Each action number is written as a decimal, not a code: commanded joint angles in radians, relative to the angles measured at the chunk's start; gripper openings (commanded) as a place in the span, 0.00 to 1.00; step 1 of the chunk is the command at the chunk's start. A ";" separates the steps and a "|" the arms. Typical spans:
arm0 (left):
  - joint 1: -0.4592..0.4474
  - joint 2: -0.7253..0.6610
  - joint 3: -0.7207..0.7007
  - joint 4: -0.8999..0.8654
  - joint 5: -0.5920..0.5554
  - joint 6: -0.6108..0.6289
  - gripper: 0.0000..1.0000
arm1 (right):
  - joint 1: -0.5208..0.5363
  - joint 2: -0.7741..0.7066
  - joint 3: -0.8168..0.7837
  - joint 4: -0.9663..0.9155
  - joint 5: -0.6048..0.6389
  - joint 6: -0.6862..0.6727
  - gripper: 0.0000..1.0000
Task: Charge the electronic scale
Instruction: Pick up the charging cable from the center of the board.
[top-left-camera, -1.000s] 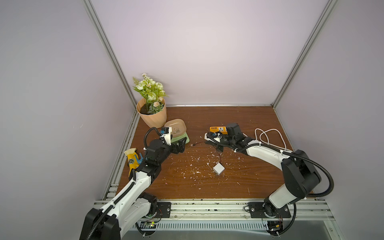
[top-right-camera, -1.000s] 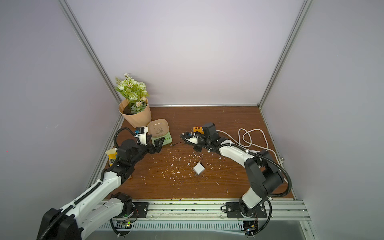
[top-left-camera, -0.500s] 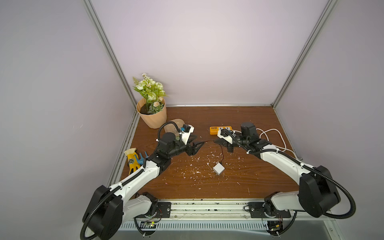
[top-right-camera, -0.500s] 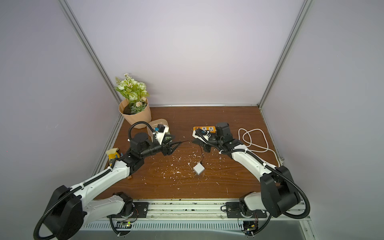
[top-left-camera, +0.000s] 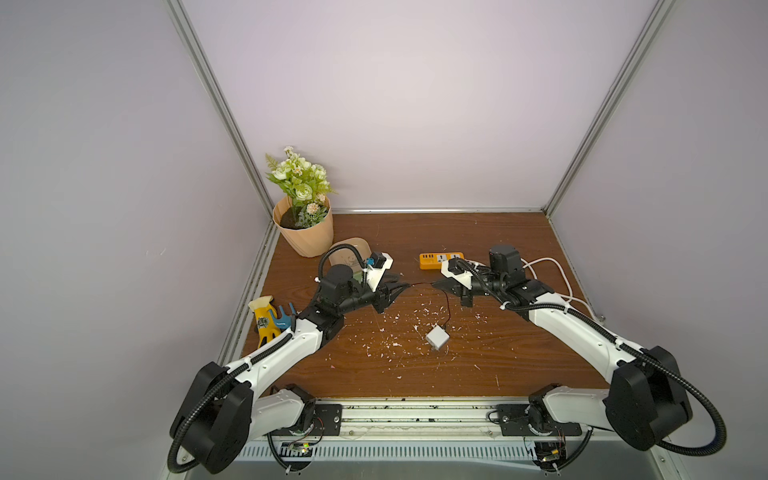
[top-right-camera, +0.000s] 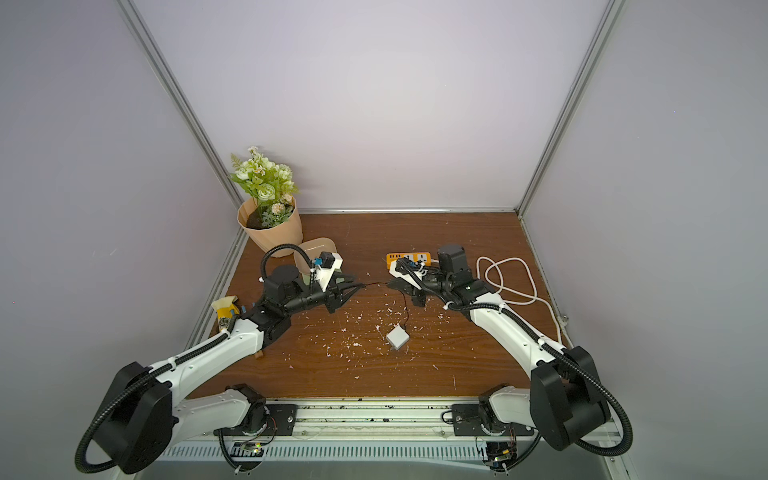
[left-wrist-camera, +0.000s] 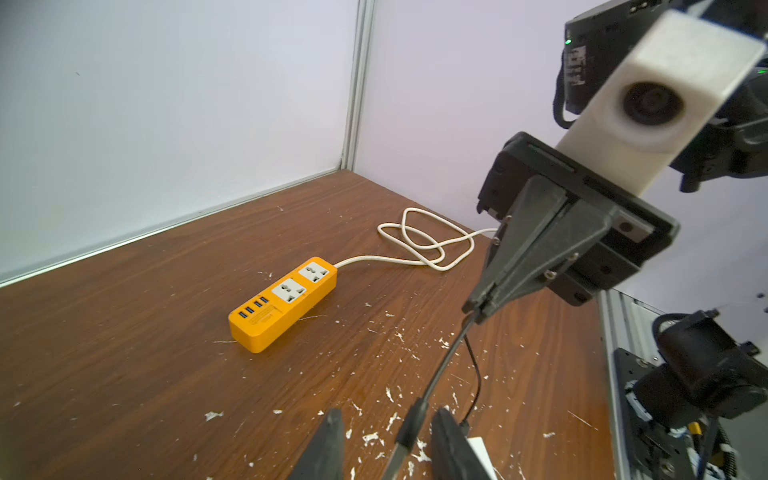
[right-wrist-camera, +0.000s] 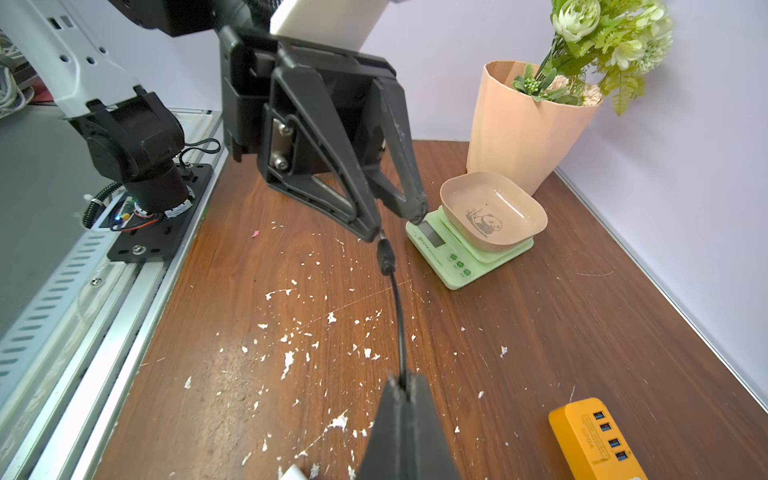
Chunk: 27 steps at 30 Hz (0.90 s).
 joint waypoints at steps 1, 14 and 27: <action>-0.008 -0.011 -0.019 0.036 0.073 0.044 0.37 | -0.008 -0.037 0.016 -0.008 -0.052 0.002 0.00; -0.010 0.028 -0.008 0.044 0.129 0.076 0.31 | -0.020 -0.065 0.007 -0.011 -0.091 0.000 0.00; -0.013 0.009 -0.002 0.042 0.151 0.093 0.13 | -0.032 -0.063 0.006 -0.019 -0.117 -0.004 0.00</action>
